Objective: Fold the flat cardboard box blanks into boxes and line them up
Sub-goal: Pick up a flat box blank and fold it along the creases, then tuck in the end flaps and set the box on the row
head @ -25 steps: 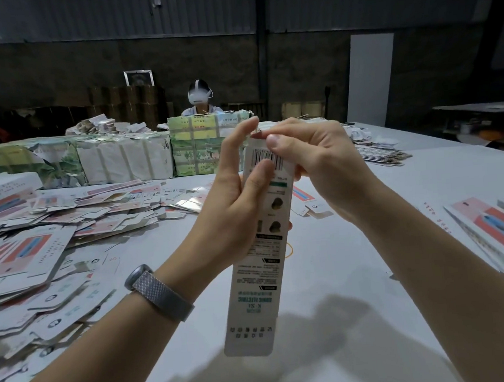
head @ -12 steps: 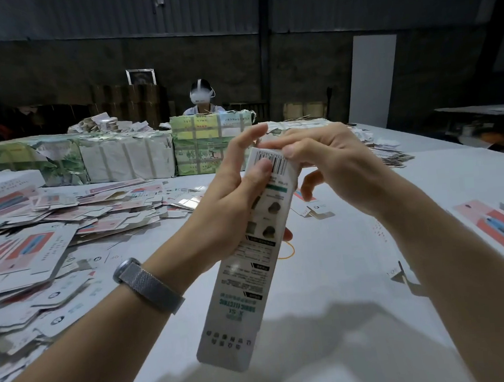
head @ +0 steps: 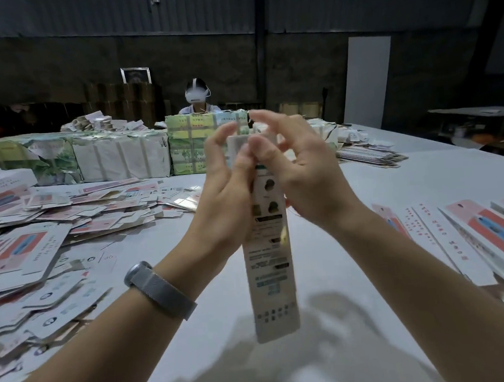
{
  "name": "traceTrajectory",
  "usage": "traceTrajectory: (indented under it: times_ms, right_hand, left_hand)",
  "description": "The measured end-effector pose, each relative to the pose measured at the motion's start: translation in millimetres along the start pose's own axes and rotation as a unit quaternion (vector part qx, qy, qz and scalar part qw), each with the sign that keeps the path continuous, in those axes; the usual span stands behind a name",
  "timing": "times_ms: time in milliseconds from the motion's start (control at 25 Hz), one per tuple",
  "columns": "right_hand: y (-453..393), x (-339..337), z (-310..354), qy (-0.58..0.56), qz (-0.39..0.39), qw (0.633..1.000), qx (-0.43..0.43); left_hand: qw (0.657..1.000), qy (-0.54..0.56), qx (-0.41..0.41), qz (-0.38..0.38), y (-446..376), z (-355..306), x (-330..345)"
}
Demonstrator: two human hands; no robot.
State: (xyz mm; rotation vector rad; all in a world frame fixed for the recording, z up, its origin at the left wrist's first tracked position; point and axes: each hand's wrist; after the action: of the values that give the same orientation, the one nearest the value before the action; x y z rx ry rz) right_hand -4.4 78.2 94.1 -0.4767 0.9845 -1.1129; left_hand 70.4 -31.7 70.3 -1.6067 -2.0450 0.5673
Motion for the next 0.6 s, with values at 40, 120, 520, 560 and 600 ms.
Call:
traceTrajectory:
  times_ms: [40, 120, 520, 560, 600]
  right_hand:
    - [1, 3, 1, 0.056, -0.034, 0.998, -0.018]
    - [3, 5, 6, 0.127, -0.083, 0.987, -0.058]
    - [2, -32, 9, 0.158, 0.081, 0.981, 0.079]
    - [5, -41, 6, 0.167, 0.060, 0.980, 0.085]
    - [8, -50, 0, 0.187, 0.035, 0.977, 0.091]
  left_hand:
    - [0.999, 0.049, -0.022, -0.003, -1, -2, 0]
    - [0.994, 0.097, -0.056, 0.012, -2, -5, 1]
    - [0.980, 0.092, -0.145, 0.099, 4, -1, 11]
    - [0.987, 0.050, -0.126, 0.090, 3, 3, 15]
    - [0.991, 0.008, -0.107, 0.080, 3, 7, 14]
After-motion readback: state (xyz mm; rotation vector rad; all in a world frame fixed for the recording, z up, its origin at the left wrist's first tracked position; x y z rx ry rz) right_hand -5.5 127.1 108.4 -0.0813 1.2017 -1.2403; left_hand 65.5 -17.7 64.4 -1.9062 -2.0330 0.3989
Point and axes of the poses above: each hand's wrist, its own y-axis away from the middle knuckle, its own x-axis out of the palm, z = x × y, and after that the axes turned 5 degrees about y, right-handed
